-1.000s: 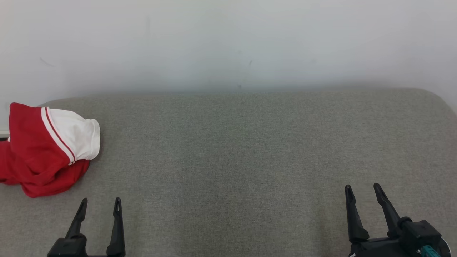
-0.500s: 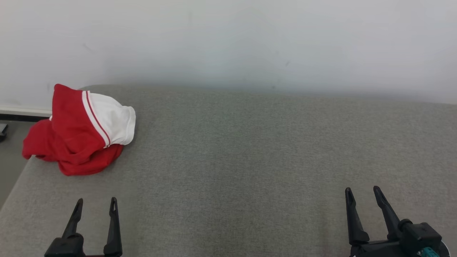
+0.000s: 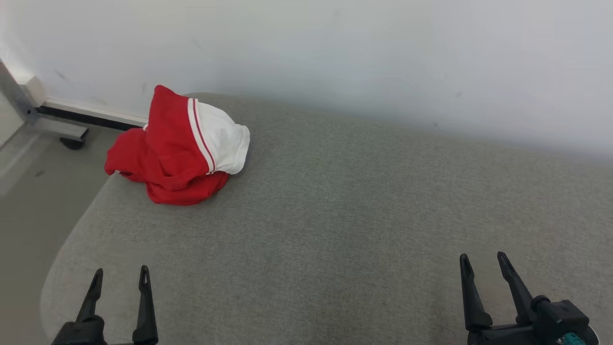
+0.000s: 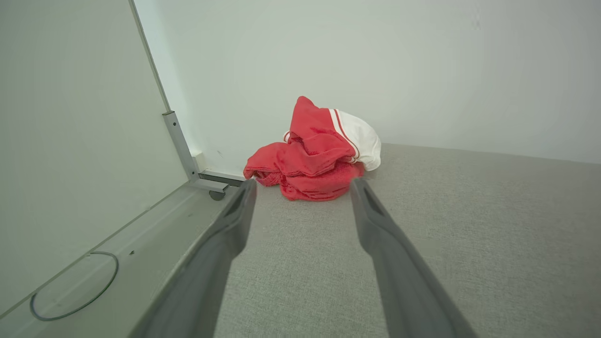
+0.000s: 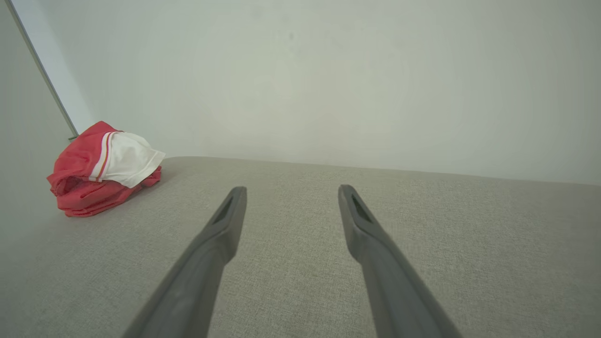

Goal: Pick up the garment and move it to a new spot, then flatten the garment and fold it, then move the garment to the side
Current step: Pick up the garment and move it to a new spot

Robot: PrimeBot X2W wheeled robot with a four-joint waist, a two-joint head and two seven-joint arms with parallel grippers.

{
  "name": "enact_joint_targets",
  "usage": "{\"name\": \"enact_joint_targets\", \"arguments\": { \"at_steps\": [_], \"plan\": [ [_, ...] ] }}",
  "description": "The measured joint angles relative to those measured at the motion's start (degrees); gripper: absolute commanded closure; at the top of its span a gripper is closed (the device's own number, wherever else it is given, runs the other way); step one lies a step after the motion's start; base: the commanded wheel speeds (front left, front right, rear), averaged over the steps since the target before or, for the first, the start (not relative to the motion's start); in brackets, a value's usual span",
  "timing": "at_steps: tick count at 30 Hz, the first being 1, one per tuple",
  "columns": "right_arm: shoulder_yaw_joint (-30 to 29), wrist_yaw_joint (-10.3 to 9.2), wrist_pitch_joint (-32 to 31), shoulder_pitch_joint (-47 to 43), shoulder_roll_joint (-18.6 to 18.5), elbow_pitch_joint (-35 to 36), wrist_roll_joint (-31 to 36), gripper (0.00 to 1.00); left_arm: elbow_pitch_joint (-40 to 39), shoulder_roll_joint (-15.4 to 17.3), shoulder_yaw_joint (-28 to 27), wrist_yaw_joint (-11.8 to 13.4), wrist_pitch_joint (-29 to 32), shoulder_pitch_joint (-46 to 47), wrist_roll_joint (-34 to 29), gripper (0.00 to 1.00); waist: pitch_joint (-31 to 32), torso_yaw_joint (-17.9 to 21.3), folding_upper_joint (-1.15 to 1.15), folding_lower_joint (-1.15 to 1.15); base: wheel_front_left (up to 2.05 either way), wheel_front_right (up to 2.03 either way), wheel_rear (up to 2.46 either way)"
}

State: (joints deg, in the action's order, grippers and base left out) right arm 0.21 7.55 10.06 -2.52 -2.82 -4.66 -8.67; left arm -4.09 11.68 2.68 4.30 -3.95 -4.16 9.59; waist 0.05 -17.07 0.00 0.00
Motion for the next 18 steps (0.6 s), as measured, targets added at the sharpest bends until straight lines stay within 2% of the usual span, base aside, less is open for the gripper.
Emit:
{"name": "enact_joint_targets", "arguments": {
  "at_steps": [5,18],
  "plan": [
    [0.3,0.0,0.02,-0.01,0.0,-0.22,-0.4,0.0,0.15,0.05,-0.31,0.34,-0.49,-0.2,0.44,0.0,-0.07,-3.53,0.0,0.0,0.0,0.0,0.0],
    [0.52,0.0,-0.22,-0.1,-0.01,-0.42,-0.48,0.0,0.36,0.2,-0.23,1.43,-1.1,-0.2,0.49,0.0,0.07,-9.15,0.0,0.0,0.0,0.0,0.0]
  ]
}}
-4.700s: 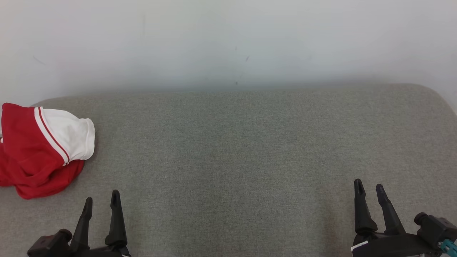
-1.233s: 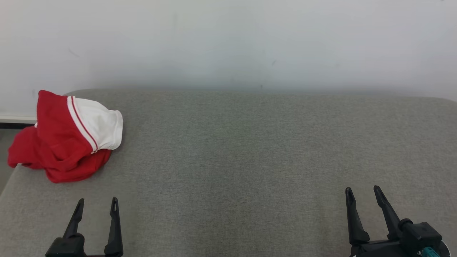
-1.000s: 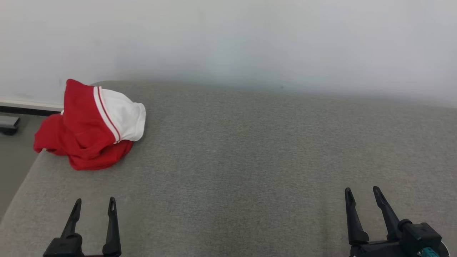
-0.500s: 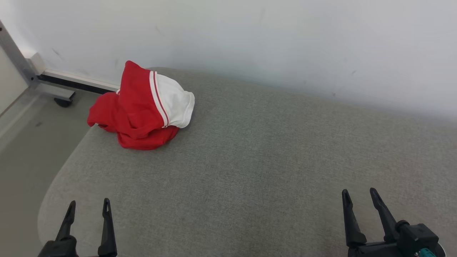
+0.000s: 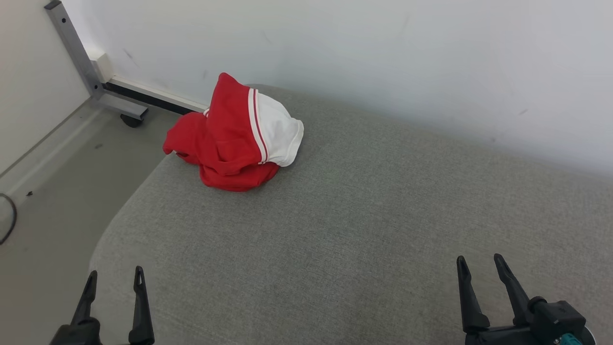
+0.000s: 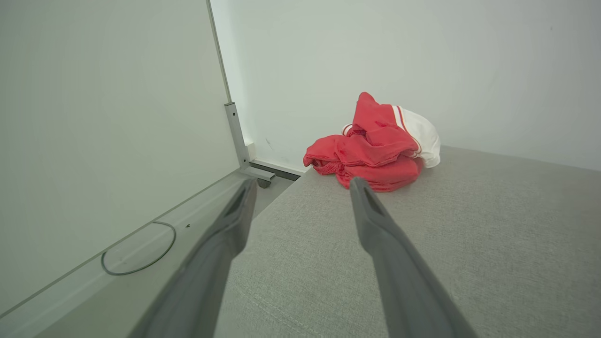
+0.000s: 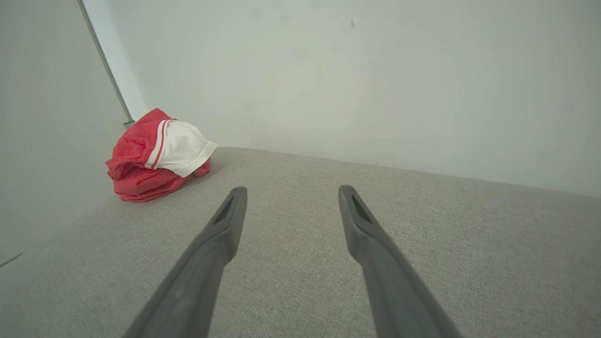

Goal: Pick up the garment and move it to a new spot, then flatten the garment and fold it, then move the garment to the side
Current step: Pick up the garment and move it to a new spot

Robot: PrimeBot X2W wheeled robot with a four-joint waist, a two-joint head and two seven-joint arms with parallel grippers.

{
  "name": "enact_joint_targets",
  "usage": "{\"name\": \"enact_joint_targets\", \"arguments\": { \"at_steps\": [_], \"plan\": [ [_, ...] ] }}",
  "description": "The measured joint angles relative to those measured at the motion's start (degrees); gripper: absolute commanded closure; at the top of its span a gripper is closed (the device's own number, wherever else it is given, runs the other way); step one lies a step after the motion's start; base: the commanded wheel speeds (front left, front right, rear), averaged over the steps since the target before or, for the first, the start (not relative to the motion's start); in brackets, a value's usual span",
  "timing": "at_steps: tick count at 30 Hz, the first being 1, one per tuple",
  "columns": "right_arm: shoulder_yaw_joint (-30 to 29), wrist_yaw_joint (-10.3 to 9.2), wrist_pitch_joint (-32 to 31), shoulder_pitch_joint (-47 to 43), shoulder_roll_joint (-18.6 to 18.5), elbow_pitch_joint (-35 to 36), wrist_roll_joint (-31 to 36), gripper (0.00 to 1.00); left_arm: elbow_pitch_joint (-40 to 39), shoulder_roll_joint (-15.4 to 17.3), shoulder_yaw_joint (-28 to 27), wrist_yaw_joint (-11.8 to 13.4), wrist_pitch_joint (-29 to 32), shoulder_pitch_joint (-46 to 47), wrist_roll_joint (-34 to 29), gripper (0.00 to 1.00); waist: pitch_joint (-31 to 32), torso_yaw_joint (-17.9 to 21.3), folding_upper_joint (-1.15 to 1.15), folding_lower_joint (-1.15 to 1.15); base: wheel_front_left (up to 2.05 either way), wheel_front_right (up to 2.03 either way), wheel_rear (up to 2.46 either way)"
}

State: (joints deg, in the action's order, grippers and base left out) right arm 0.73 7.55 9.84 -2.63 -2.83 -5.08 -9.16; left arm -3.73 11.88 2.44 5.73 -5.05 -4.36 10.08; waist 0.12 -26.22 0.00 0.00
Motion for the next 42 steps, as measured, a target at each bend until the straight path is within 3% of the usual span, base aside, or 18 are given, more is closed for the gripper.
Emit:
{"name": "enact_joint_targets", "arguments": {
  "at_steps": [8,15,27,42],
  "plan": [
    [0.49,0.0,-0.24,-0.11,0.01,-0.02,0.0,0.0,0.15,0.03,-0.43,1.07,-0.98,-0.03,0.16,0.0,0.42,-1.24,0.0,0.0,0.0,0.0,0.0],
    [0.18,0.0,-0.3,0.69,0.01,0.24,0.89,0.0,0.91,-0.2,-1.54,0.74,-2.25,3.95,2.55,0.0,-0.51,0.96,0.0,0.0,0.0,0.0,0.0],
    [-2.89,0.0,-0.36,5.6,0.02,3.37,3.15,0.0,2.09,5.95,-5.23,-2.2,-0.08,21.7,5.04,0.0,-6.66,9.83,0.0,0.0,0.0,0.0,0.0],
    [-5.83,0.0,2.25,11.46,-0.04,4.74,3.05,0.0,9.98,13.49,-10.4,-2.79,4.25,39.68,8.53,0.0,-19.46,21.29,0.01,-0.03,0.0,0.0,0.0]
  ]
}}
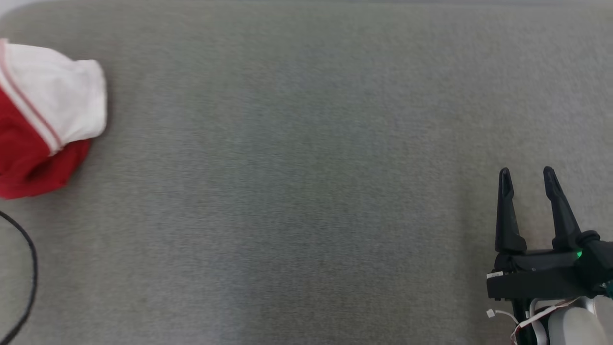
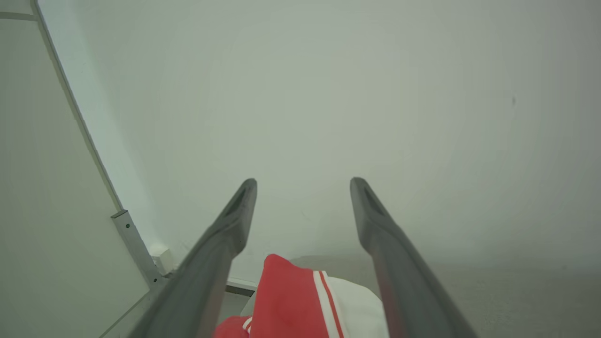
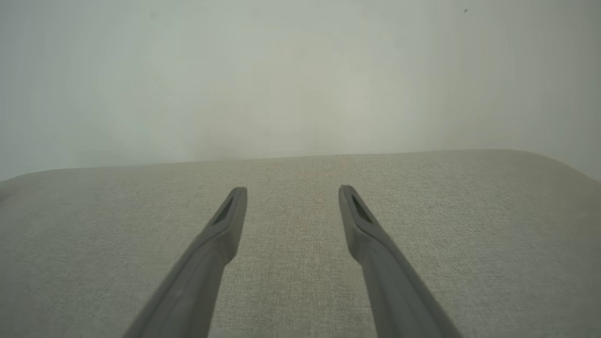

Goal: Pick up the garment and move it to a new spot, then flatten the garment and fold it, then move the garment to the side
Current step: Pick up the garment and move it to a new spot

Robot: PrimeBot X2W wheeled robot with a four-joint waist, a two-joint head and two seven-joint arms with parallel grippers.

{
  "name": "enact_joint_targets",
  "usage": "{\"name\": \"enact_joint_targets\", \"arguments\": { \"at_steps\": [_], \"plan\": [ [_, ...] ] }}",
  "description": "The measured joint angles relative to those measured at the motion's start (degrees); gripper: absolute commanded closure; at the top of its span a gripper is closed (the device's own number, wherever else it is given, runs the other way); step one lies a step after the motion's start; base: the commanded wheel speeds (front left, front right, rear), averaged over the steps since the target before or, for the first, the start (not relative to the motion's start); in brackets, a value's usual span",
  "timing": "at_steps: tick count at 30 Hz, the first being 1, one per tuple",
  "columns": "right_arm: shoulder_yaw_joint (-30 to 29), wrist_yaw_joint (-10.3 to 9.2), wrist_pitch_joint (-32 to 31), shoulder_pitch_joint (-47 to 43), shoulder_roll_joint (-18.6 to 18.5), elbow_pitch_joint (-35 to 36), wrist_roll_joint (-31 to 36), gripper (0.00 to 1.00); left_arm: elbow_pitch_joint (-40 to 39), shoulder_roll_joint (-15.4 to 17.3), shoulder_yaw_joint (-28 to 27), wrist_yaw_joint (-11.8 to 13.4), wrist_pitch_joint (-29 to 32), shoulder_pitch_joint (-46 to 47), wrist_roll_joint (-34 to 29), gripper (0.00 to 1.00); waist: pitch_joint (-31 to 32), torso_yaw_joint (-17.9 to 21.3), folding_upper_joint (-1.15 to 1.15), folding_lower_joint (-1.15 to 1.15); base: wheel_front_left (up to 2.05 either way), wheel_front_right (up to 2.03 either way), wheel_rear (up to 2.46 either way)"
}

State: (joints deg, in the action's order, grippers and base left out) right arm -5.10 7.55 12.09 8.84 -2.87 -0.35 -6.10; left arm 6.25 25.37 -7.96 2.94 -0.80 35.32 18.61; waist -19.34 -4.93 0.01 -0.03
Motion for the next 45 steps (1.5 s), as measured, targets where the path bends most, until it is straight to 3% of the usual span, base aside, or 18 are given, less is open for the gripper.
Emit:
{"name": "enact_joint_targets", "arguments": {
  "at_steps": [9,16,25,31,32,34,45],
  "plan": [
    [-0.75,0.0,0.27,1.49,0.01,0.44,0.58,0.0,9.35,4.5,-0.98,-1.02,4.56,5.5,1.69,0.0,-6.01,5.62,0.0,0.01,0.0,0.0,0.0],
    [-0.27,0.0,0.04,2.25,0.02,0.85,0.64,0.0,16.97,7.95,-0.25,-1.52,12.51,7.9,1.82,0.0,-8.22,7.89,0.0,0.01,0.0,0.0,0.0],
    [0.46,0.0,0.29,2.35,0.01,0.15,0.57,0.0,24.15,10.0,0.62,-1.99,27.07,8.89,4.69,0.0,-7.5,9.33,0.0,0.03,0.0,0.0,0.0],
    [0.67,0.0,0.3,2.34,0.01,-0.07,0.53,0.0,27.28,9.94,1.35,-2.0,33.5,9.67,6.2,0.0,-6.85,10.14,-0.01,0.03,0.0,0.0,0.0],
    [0.69,0.0,0.31,2.34,0.02,-0.1,0.51,0.0,27.77,9.88,1.4,-1.99,34.06,9.66,6.38,0.16,-6.74,10.25,-0.01,0.03,0.0,0.0,0.0],
    [0.74,0.0,0.35,2.34,0.02,-0.1,0.49,0.0,28.37,9.82,1.47,-1.97,34.15,9.65,6.46,1.0,-6.47,10.47,-0.01,0.03,0.0,0.0,0.0],
    [0.45,0.0,0.55,1.47,0.02,-1.16,0.47,0.0,27.15,10.36,2.27,-2.79,19.7,12.38,4.43,1.0,-2.62,9.98,-0.01,0.03,0.0,0.0,0.0]
  ]
}}
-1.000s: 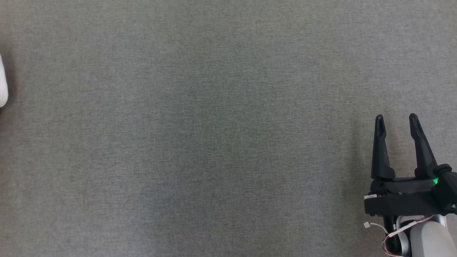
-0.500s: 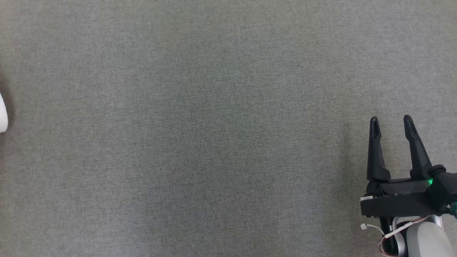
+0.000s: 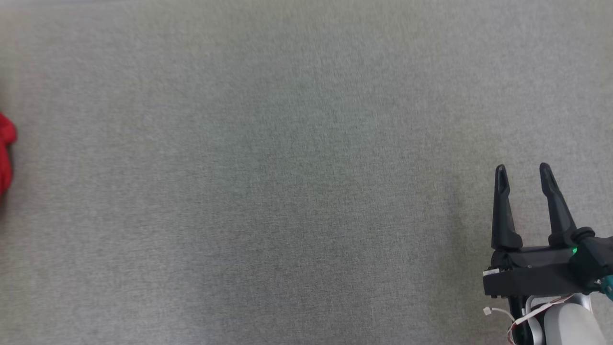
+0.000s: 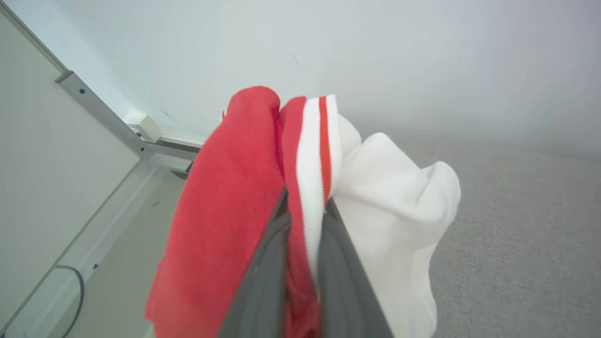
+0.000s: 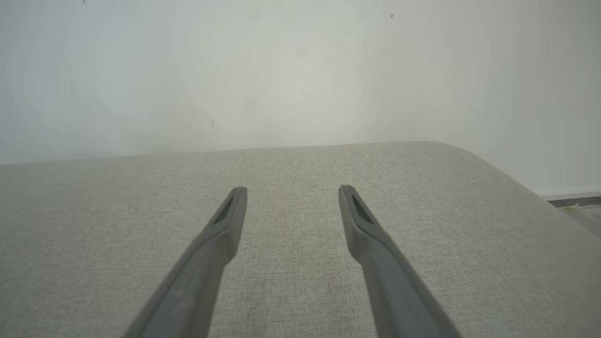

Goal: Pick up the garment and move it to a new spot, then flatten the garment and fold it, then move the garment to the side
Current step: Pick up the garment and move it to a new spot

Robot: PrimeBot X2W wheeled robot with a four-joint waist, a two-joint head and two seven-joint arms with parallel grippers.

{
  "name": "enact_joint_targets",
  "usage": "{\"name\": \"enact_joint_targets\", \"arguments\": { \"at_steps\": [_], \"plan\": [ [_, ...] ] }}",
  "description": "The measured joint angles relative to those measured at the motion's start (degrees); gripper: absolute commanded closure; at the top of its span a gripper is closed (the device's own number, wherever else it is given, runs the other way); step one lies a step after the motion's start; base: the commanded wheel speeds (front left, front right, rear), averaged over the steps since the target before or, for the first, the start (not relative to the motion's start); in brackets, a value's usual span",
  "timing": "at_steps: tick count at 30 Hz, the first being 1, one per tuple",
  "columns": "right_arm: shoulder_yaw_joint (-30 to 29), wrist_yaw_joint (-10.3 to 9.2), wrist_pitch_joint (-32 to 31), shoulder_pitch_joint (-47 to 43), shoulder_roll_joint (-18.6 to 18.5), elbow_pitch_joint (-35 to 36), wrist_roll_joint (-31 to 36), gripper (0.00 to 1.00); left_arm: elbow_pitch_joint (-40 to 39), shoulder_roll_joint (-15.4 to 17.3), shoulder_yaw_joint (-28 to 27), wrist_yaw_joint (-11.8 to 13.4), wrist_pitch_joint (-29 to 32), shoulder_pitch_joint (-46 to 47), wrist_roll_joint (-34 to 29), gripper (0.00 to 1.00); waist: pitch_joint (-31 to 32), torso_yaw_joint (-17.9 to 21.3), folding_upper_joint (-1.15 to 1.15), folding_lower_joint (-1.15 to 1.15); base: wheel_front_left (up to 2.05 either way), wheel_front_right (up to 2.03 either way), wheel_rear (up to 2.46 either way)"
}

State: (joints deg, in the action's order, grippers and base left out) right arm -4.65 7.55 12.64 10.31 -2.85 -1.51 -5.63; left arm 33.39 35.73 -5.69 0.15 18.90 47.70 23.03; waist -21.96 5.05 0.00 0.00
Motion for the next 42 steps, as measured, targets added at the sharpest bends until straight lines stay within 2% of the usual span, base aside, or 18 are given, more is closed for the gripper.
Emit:
{"name": "enact_joint_targets", "arguments": {
  "at_steps": [9,16,22,29,34,42],
  "plan": [
    [0.69,0.0,0.63,-1.36,-0.01,-2.81,-1.53,0.0,-9.05,-0.74,3.07,-2.7,-10.32,6.87,-1.93,1.0,5.16,-1.08,-0.01,0.0,0.0,0.0,0.0],
    [1.41,0.0,1.76,-2.67,0.0,-5.39,-3.63,0.0,-20.33,-3.56,8.73,-4.22,-9.96,11.83,-3.36,1.0,9.09,0.03,-0.01,0.01,0.0,0.0,0.0],
    [2.1,0.0,2.25,-3.48,0.0,-7.8,-5.41,0.0,-28.32,-8.83,15.48,-5.5,-6.36,15.09,-2.71,1.0,10.64,3.54,-0.01,0.01,0.0,0.0,0.0],
    [3.09,0.0,2.35,-3.85,-0.01,-8.9,-7.44,0.0,-30.95,-15.38,22.17,-5.78,-4.17,16.68,-1.91,1.0,11.64,9.01,-0.01,0.01,0.0,0.0,0.0],
    [2.9,0.0,2.36,-4.58,0.0,-9.14,-7.98,0.0,-30.86,-18.11,25.55,-5.91,-4.34,15.17,-1.82,1.0,12.05,13.22,-0.01,0.0,0.0,0.0,0.0],
    [2.78,0.0,2.49,-5.16,-0.01,-9.2,-8.39,0.0,-30.06,-19.39,28.25,-4.66,-5.81,7.92,-2.03,1.0,12.23,17.68,-0.01,0.0,0.0,0.0,0.0]
  ]
}}
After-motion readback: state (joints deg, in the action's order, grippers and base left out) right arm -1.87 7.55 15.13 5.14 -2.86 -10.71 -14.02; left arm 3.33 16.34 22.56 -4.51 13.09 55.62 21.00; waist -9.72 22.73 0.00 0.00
